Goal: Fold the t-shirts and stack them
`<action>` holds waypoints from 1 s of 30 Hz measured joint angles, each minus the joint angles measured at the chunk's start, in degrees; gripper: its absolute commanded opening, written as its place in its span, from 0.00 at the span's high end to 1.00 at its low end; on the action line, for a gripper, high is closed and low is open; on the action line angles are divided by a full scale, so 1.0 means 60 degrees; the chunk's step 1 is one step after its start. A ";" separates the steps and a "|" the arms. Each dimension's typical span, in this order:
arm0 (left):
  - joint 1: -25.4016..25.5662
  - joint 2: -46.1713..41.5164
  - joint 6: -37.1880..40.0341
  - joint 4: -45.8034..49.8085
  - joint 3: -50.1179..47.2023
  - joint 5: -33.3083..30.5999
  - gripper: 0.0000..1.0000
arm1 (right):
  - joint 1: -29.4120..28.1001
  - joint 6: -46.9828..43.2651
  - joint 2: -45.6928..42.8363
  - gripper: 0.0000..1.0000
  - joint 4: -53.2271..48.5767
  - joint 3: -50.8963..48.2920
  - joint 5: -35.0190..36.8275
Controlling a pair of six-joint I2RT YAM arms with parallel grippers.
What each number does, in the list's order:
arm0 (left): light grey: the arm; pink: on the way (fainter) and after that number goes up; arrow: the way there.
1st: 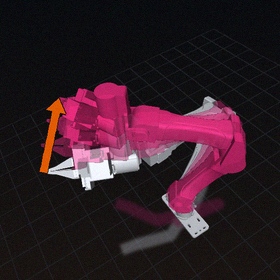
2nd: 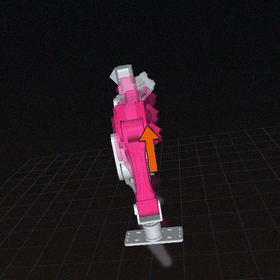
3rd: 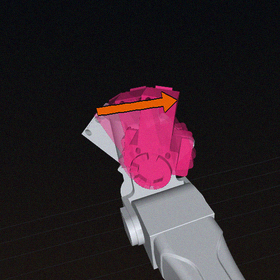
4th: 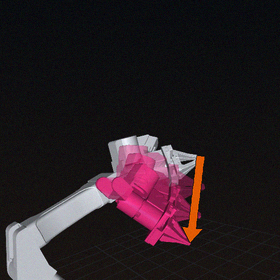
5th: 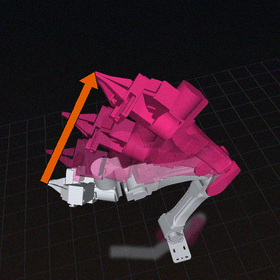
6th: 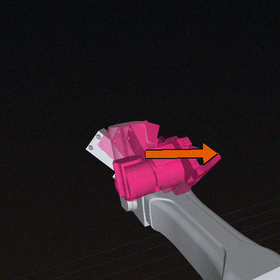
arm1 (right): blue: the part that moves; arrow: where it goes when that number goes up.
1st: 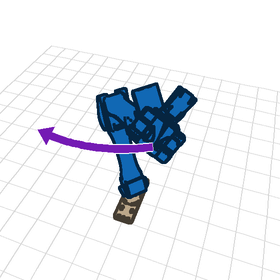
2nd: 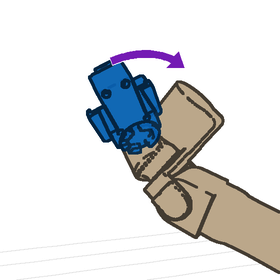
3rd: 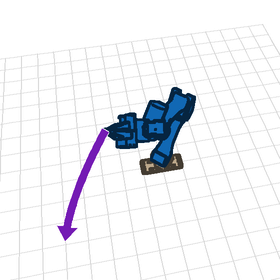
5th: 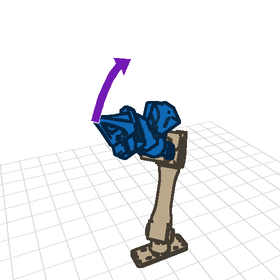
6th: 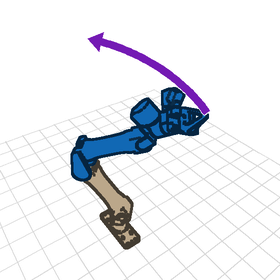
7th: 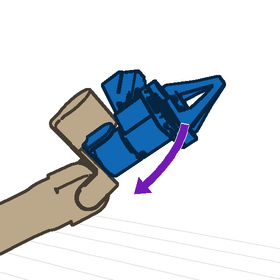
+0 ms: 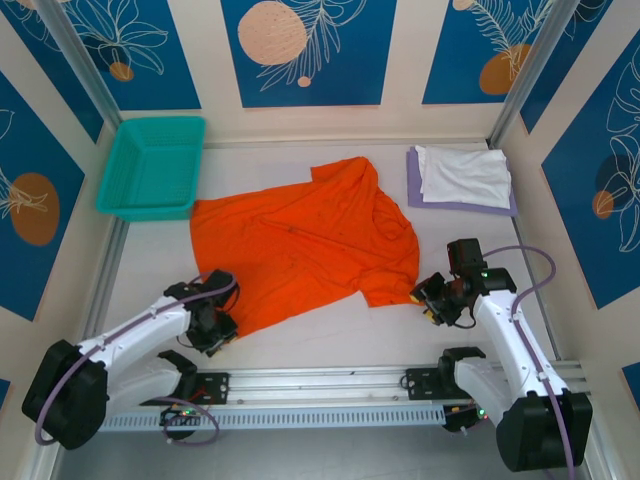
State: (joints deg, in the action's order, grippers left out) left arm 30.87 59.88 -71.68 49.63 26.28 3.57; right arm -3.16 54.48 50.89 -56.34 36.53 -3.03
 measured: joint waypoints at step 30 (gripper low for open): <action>0.0000 0.1355 0.0612 0.0015 0.0885 -0.0441 1.00 | 0.0095 -0.0146 0.0929 0.53 0.0572 -0.0131 0.0681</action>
State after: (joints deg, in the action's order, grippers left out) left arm 30.87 68.01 -68.01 49.71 31.59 0.93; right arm -2.59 53.60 56.47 -52.90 35.75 1.06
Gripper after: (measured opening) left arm 0.040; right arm 0.472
